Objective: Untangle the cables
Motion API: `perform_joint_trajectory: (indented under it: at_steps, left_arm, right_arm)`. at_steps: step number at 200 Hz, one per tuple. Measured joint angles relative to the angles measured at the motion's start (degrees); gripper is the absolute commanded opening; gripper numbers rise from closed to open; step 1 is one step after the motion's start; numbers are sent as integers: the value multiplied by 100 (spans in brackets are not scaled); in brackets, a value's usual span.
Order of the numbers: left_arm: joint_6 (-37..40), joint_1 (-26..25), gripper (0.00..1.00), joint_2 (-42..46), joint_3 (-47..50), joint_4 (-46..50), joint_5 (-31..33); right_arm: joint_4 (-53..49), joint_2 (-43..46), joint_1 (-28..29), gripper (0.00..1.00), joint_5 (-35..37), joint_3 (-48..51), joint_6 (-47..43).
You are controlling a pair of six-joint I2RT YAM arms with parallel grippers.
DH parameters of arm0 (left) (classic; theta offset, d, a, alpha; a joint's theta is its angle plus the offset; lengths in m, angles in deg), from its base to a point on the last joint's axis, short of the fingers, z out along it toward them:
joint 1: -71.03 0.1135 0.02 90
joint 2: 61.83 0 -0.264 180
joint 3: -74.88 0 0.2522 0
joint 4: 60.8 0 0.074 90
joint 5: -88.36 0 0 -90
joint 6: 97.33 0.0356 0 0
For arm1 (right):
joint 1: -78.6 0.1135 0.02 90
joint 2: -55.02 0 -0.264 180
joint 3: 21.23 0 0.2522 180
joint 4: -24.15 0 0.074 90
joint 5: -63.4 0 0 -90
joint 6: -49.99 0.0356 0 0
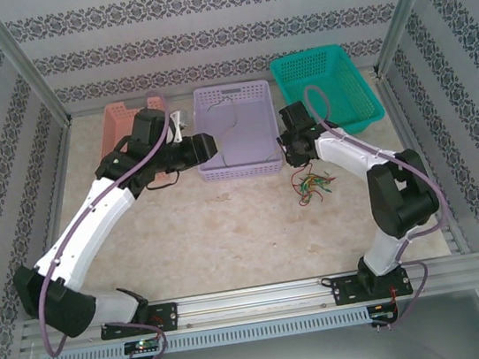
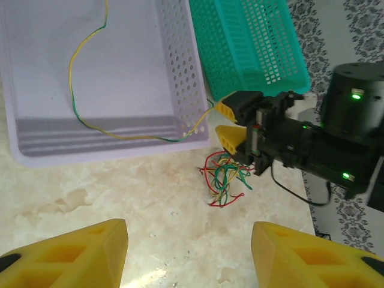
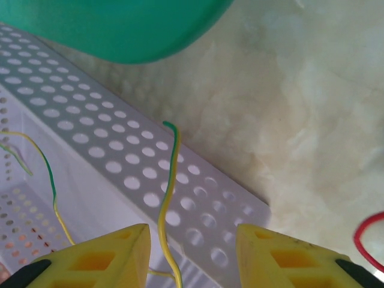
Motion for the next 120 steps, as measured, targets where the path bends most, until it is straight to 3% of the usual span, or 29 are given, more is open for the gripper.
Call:
perform_joint_trajectory:
  at_steps: [42,71,120]
  left_arm:
    - [-48,0,56,479,358,-20,4]
    - [-68,0,54,697,588,-22,-2]
    - [-63,0,51,730,638,-20,-2]
  right_arm:
    - [76,-271,-13,41,120,-293,120]
    - [164,-398,-33,32,179,-424,175]
    - [162,-636,-48,31,177,-546,254]
